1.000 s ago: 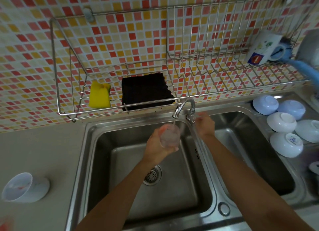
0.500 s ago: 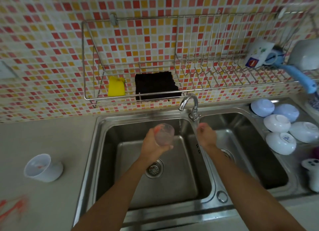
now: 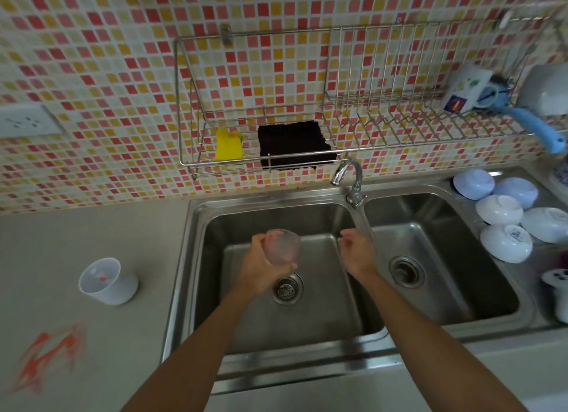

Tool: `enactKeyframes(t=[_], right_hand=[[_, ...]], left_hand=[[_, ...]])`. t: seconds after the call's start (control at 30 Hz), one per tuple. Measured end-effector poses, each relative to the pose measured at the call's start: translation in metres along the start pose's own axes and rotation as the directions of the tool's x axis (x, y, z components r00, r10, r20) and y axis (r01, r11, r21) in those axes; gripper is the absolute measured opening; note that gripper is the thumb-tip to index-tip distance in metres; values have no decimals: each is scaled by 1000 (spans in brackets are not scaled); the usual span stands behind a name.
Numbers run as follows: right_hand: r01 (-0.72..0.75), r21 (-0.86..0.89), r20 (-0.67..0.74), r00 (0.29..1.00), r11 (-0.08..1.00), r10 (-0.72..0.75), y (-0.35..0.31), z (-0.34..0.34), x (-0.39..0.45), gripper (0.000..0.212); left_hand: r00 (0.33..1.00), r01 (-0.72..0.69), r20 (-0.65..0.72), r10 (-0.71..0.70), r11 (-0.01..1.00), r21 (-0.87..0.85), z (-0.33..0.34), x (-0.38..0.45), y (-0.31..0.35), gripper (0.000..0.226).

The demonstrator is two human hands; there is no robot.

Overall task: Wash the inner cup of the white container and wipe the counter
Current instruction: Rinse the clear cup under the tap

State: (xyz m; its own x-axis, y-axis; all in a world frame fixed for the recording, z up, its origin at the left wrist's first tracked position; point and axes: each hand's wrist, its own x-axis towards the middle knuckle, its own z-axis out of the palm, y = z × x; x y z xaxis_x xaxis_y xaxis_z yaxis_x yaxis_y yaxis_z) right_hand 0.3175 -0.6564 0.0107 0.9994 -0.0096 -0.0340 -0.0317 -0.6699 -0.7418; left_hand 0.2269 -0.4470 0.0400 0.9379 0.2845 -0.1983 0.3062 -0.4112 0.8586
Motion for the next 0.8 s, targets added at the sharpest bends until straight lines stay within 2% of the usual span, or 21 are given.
enactKeyframes(t=[0.13, 0.3, 0.47, 0.63, 0.8], right_hand=[[49, -109, 174, 984, 993, -30, 16, 28, -42, 23], [40, -265, 372, 926, 963, 64, 44, 61, -95, 34], [71, -331, 425, 901, 941, 81, 57, 72, -123, 33], [132, -399, 400, 915, 907, 43, 61, 74, -132, 36], [133, -429, 414, 908, 894, 63, 59, 74, -133, 36]], left_hand=[[996, 24, 81, -32, 994, 103, -8, -16, -26, 75], [972, 66, 185, -148, 919, 388, -14, -28, -59, 84], [938, 57, 256, -232, 833, 550, -13, -35, -76, 89], [932, 41, 255, -259, 771, 636, -13, -36, -81, 91], [924, 12, 254, -285, 687, 727, -15, -28, -71, 95]])
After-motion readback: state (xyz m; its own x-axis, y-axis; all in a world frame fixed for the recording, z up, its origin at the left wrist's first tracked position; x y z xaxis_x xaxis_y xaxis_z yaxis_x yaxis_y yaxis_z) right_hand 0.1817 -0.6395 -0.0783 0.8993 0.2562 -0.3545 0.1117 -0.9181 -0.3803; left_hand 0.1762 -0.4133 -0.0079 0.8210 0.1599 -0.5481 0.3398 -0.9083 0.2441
